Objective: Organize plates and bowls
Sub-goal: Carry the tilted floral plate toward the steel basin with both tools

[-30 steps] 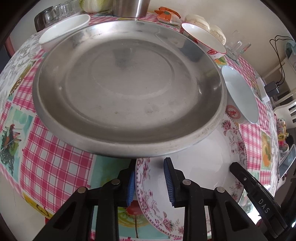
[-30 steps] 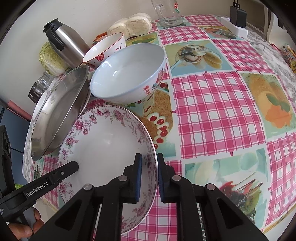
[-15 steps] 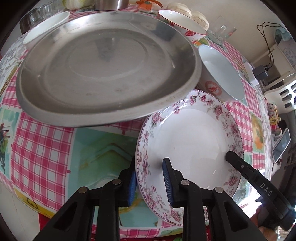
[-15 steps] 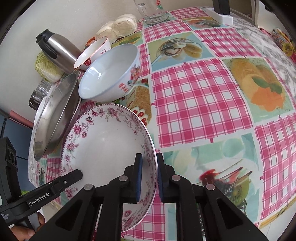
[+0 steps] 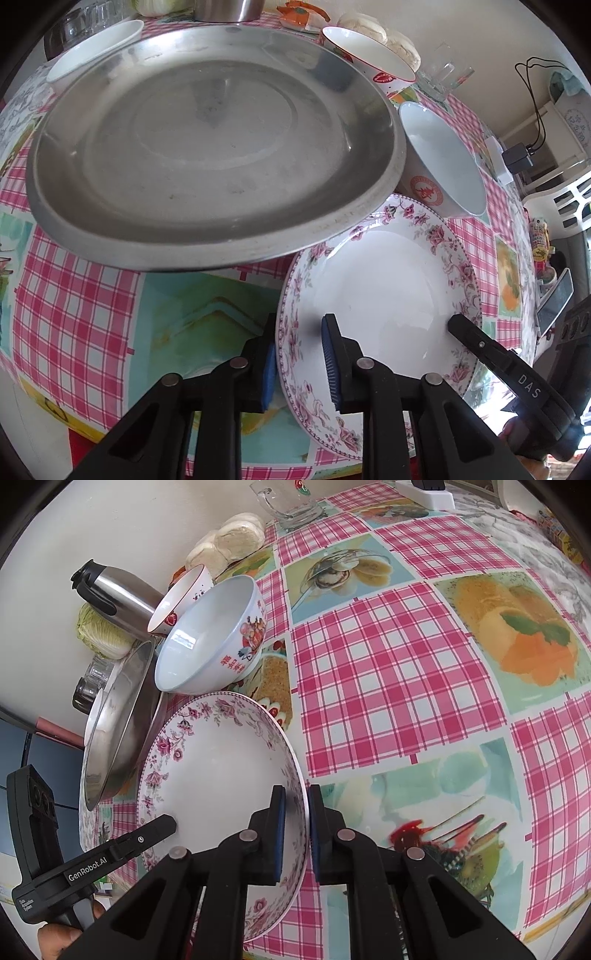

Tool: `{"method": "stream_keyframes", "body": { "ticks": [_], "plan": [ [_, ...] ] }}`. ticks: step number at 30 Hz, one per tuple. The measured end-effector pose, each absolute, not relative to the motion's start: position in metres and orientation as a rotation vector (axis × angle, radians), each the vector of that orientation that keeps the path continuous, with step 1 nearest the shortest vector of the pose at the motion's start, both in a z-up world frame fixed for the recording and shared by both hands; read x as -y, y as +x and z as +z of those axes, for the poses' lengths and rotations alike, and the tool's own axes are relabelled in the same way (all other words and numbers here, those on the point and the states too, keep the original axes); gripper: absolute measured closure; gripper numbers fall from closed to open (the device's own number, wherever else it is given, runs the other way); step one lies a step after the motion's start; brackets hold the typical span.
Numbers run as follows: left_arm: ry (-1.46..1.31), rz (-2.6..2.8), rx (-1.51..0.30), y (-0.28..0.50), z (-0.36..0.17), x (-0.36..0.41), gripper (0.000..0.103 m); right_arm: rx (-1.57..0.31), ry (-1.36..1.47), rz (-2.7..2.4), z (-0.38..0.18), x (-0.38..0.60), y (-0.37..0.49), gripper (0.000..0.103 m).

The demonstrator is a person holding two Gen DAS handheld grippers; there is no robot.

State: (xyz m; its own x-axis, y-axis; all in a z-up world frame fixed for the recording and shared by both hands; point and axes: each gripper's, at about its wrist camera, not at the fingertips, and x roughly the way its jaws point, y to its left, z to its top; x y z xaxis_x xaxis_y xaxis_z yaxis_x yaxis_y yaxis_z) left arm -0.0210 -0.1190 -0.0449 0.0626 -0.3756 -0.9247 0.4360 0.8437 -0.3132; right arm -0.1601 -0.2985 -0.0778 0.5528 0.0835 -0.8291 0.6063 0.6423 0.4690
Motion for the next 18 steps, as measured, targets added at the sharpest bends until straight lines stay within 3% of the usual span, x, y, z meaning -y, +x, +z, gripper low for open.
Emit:
{"method": "stream_keyframes", "body": {
  "ticks": [18],
  "plan": [
    [0.100,-0.719,-1.360,-0.039,-0.031,0.138,0.083,-0.920,0.843,-0.401,-0.065,0.317,-0.189,0.093]
  ]
}}
